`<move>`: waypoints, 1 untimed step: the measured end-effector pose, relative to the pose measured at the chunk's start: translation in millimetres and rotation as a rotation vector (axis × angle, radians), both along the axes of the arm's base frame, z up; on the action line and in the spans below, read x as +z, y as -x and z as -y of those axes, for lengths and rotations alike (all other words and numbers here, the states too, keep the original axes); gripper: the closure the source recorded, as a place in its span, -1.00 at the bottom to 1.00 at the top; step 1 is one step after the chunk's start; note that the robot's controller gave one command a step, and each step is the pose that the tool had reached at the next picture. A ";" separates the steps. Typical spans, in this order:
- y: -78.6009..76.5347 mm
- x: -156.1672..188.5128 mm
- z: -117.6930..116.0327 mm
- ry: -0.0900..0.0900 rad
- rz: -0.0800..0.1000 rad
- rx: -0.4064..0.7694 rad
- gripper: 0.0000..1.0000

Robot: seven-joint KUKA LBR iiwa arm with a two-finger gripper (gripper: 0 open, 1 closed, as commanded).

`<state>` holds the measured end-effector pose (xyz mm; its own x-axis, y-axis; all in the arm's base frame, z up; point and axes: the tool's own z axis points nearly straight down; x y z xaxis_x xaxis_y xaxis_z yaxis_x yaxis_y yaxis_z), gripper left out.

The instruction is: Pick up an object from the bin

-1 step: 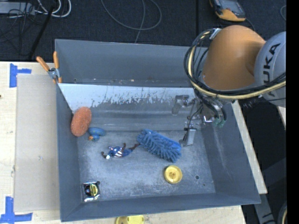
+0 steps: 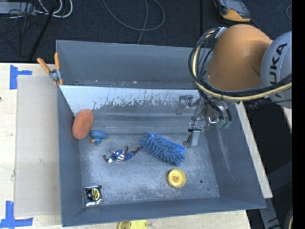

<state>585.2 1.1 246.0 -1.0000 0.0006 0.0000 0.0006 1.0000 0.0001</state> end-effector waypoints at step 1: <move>-14.4 -41.9 -11.7 0.001 0.008 0.024 -1.00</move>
Offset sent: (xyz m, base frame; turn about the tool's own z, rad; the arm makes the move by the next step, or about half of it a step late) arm -0.0002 0.0129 -0.1231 -0.0981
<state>599.6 12.8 204.1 -0.9997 -0.0231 -0.0082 -0.0230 0.9997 -0.0007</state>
